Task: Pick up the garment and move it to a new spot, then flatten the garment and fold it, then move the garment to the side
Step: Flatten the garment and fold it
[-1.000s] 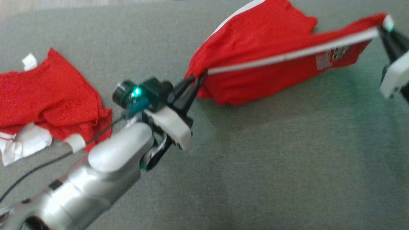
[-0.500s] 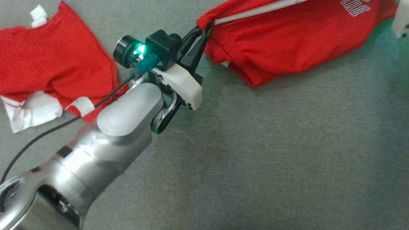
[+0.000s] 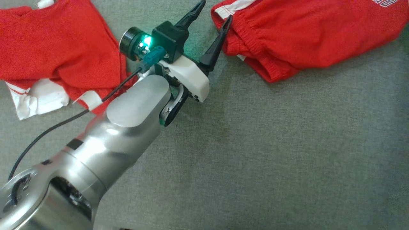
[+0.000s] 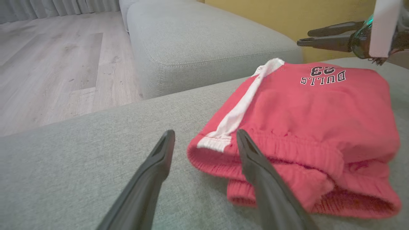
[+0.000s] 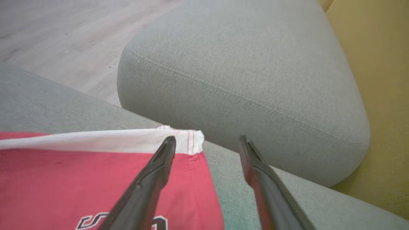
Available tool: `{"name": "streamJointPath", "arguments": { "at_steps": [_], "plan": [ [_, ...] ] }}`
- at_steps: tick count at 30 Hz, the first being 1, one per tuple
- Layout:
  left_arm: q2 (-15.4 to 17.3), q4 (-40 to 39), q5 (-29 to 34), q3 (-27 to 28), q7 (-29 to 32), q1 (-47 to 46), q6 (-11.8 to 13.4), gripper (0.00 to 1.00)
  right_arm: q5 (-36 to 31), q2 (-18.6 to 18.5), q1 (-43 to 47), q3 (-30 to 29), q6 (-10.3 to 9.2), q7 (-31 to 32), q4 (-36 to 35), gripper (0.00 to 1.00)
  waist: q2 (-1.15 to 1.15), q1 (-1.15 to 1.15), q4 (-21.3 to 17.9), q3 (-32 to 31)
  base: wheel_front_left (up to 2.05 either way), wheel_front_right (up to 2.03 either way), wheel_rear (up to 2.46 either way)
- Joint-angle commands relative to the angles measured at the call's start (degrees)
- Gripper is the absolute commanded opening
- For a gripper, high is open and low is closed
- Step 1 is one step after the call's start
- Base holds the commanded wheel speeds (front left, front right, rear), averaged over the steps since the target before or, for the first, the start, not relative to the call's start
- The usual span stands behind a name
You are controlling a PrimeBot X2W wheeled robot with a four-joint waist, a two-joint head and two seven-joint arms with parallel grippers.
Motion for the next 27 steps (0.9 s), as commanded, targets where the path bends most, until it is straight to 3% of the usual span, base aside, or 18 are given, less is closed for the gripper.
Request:
{"name": "streamJointPath", "arguments": {
  "at_steps": [1, 10, 15, 16, 19, 24, 27],
  "plan": [
    [0.78, -0.35, 0.41, 2.01, -0.91, -1.97, -0.05, 1.00, -0.17, 0.65, -1.10, -0.23, -0.05, -1.70, -0.76, 1.00, 0.00, -0.01, -0.17, -0.41, 0.00, 0.00, 0.00],
    [1.65, 1.27, 0.74, 6.24, -2.58, -0.52, 1.36, 1.00, 3.51, 2.62, 1.49, -2.45, -0.05, -13.10, 1.11, 1.00, 0.00, -0.01, -2.51, -6.09, 0.00, 0.00, 0.00],
    [3.20, -5.95, 5.76, 14.04, -2.69, 2.83, 4.36, 1.00, 6.69, 5.10, 5.55, -6.00, -0.05, -20.18, -0.72, 1.00, 0.00, -0.01, -4.23, -10.42, 0.00, 0.00, 0.00],
    [3.50, -9.73, 8.02, 17.91, -2.70, 6.04, 5.45, 1.00, 7.88, 6.35, 8.04, -8.26, -0.05, -21.60, -2.45, 1.00, 0.00, -0.01, -4.99, -12.18, 0.00, 0.00, 0.00],
    [4.11, -13.90, 11.88, 22.14, -2.71, 11.12, 6.77, 1.00, 8.39, 8.33, 12.81, -12.74, -0.05, -22.46, -6.35, 1.00, 0.00, -0.01, -6.22, -14.51, 0.00, 0.00, 0.00],
    [4.28, -17.73, 16.64, 27.42, -2.71, 19.73, 7.64, 1.00, 5.31, 13.57, 25.43, -20.76, -0.05, -22.61, -17.47, 1.00, 0.00, -0.01, -7.85, -18.30, 0.00, 0.00, 0.00],
    [4.21, -18.54, 18.12, 29.24, -2.71, 23.22, 7.73, 1.00, 2.89, 16.14, 31.48, -22.74, -0.05, -22.62, -21.67, 1.00, 0.00, -0.01, -8.42, -19.75, 0.00, 0.00, 0.00]
  ]
}}
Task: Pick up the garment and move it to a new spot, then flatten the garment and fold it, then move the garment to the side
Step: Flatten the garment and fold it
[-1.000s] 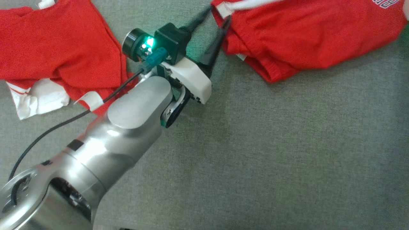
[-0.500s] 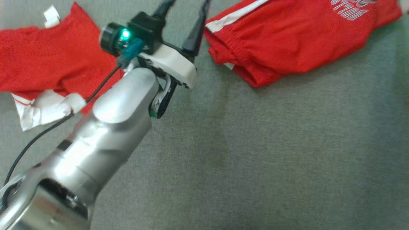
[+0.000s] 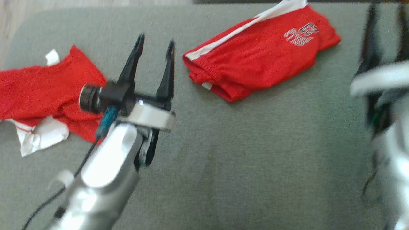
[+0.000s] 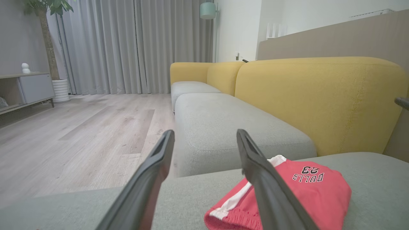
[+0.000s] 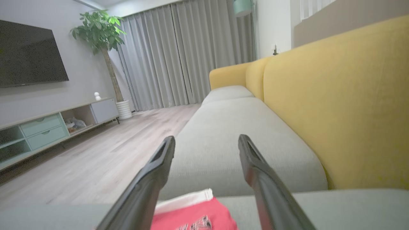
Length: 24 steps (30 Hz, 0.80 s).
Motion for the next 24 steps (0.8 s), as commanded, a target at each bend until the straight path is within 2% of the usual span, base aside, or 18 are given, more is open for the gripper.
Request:
{"name": "streamJointPath", "arguments": {
  "at_steps": [1, 6, 12, 18, 24],
  "plan": [
    [1.55, -1.96, 0.64, 2.83, -0.27, -0.29, 0.51, 1.00, -1.01, 1.45, 1.86, 0.58, -0.05, -0.34, -2.59, 1.00, 0.00, 0.02, -1.38, -2.10, 0.00, 0.00, 0.00],
    [1.07, -3.11, 3.80, 6.64, -0.28, 7.93, 0.28, 1.00, -4.65, 7.03, 13.48, -1.46, -0.05, -0.35, -9.33, 1.00, 0.00, 0.02, -2.53, -4.65, 0.00, 0.00, 0.00],
    [-1.17, -4.63, 6.48, 10.71, -0.28, 15.69, -1.01, 1.00, -6.02, 9.50, 21.98, -1.50, -0.05, -0.35, -13.94, 1.00, 0.00, 0.02, -2.97, -6.04, 0.00, 0.00, 0.00],
    [-3.50, -5.55, 9.45, 13.42, -0.28, 18.41, -3.17, 1.00, -6.64, 9.92, 24.04, -1.32, -0.05, -0.35, -15.13, 1.00, 0.00, 0.02, -2.60, -5.51, 0.00, 0.00, 0.00],
    [-5.33, -6.44, 11.81, 15.33, -0.28, 16.96, -5.40, 1.00, -9.01, 9.84, 20.39, -2.79, -0.05, 2.60, -15.96, 1.00, 0.00, 0.02, -1.14, -1.08, 0.00, 0.00, 0.00]
  ]
}}
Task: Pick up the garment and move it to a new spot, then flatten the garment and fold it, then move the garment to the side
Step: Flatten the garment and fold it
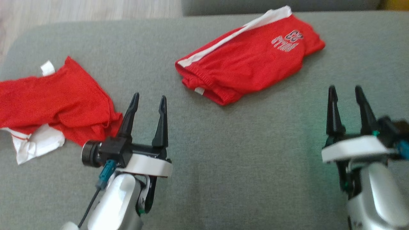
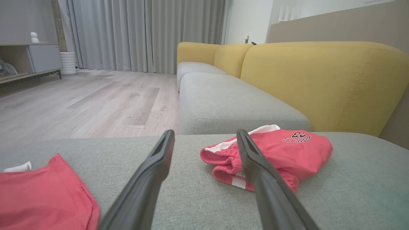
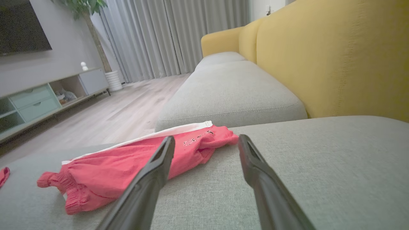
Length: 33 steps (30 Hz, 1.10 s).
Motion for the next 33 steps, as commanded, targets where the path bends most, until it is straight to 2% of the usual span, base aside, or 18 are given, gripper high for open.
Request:
{"name": "streamJointPath", "arguments": {
  "at_steps": [1, 8, 14, 17, 22, 29, 30, 31, 33],
  "plan": [
    [0.13, -2.11, 0.66, 2.40, -0.29, -2.77, -0.34, 1.00, -1.39, -0.37, -3.63, 1.06, -0.05, 0.88, -1.67, 1.00, 0.00, -0.01, 1.06, 2.29, 0.00, 0.00, 0.00],
    [-1.25, -2.09, 1.88, 2.77, -0.29, -6.74, -2.44, 1.00, -2.20, -2.72, -16.69, -3.29, -0.05, 9.06, 4.21, 1.00, 0.00, -0.01, 4.45, 10.07, 0.00, 0.00, 0.00],
    [-1.65, -2.02, 1.50, 1.75, -0.29, -9.42, -3.29, 1.00, -3.77, -6.79, -29.01, -7.81, -0.05, 16.30, 14.48, 1.00, 0.00, -0.01, 8.02, 14.81, 0.00, 0.00, 0.00],
    [-1.68, -2.61, -0.08, 0.35, -0.29, -10.54, -2.88, 1.00, -4.70, -8.97, -33.47, -8.98, -0.05, 18.58, 19.87, 1.00, 0.00, -0.01, 9.57, 16.52, 0.00, 0.00, 0.00],
    [-1.69, -2.94, -1.42, -1.18, -0.29, -11.83, -2.22, 1.00, -5.36, -11.67, -37.02, -7.85, -0.05, 20.26, 26.29, 1.00, 0.00, -0.01, 11.04, 17.96, 0.00, 0.00, 0.00],
    [-1.70, -3.23, -2.71, -2.30, -0.29, -13.10, -1.28, 1.00, -1.71, -15.04, -40.95, -0.08, -0.05, 22.23, 34.00, 1.00, 0.00, -0.01, 11.95, 19.50, 0.00, 0.00, 0.00],
    [-1.70, -3.22, -2.75, -2.33, -0.29, -13.13, -1.18, 1.00, -0.87, -15.32, -41.28, 1.41, -0.05, 22.74, 34.83, 0.68, 0.00, -0.01, 11.89, 19.54, 0.00, 0.00, 0.00],
    [-1.70, -3.18, -2.73, -2.29, -0.29, -13.12, -1.07, 1.00, 0.00, -15.54, -41.53, 3.03, -0.05, 23.06, 35.38, 0.00, 0.00, -0.01, 11.70, 19.49, 0.00, 0.00, 0.00],
    [-1.70, -2.93, -2.62, -2.00, -0.29, -13.02, -0.87, 1.00, 1.99, -16.03, -41.99, 5.78, -0.05, 23.37, 36.07, 0.00, 0.00, -0.01, 11.03, 19.17, 0.00, 0.00, 0.00]
  ]
}}
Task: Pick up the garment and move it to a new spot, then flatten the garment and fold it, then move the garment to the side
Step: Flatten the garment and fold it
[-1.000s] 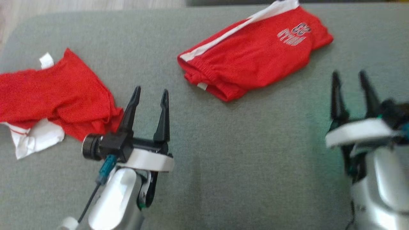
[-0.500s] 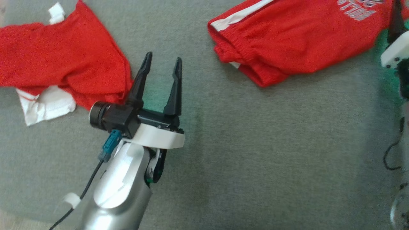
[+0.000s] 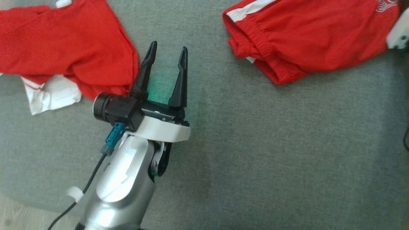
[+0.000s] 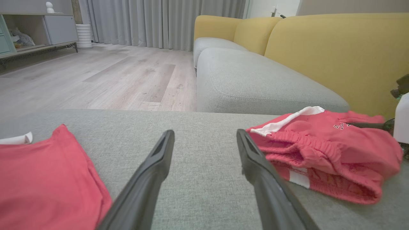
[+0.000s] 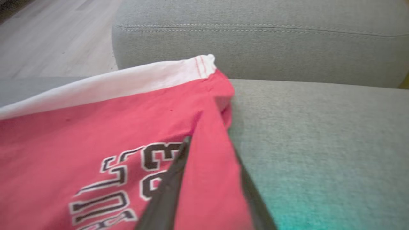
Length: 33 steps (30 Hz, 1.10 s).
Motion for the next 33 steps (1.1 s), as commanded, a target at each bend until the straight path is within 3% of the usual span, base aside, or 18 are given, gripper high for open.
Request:
{"name": "streamJointPath", "arguments": {
  "at_steps": [1, 9, 14, 24, 33],
  "plan": [
    [0.70, -1.51, -0.15, 1.74, -0.28, -0.95, 0.27, 1.00, 1.30, 0.89, 1.73, 2.26, -0.04, 0.96, 0.53, 0.00, 0.00, 0.00, -0.79, -0.48, 0.00, 0.00, 0.00],
    [0.70, -0.77, 0.41, 3.04, -0.28, -0.23, -0.34, 1.00, 10.08, -2.68, 3.43, 7.56, -0.04, -3.48, -2.21, 0.00, 0.00, 0.00, -5.08, -4.13, 0.00, 0.00, 0.00],
    [0.70, 0.26, 1.10, 3.55, -0.28, 1.38, -0.76, 1.00, 15.13, -4.40, 8.81, 6.88, -0.04, -6.92, -5.36, 0.00, 0.00, 0.00, -8.05, -7.45, 0.00, 0.00, 0.00],
    [0.70, 1.69, 2.90, 5.40, -0.28, 4.99, -1.95, 1.00, 16.03, -7.08, 21.66, -4.00, -0.04, -13.25, -4.63, 0.00, 0.00, 0.00, -11.29, -12.79, 0.00, 0.00, 0.00],
    [0.70, 2.03, 4.01, 6.72, -0.28, 5.95, -2.59, 1.00, 14.38, -5.57, 21.12, -9.69, -0.04, -16.07, -2.31, 0.00, 0.00, 0.00, -10.60, -13.19, 0.00, 0.00, 0.00]
  ]
}}
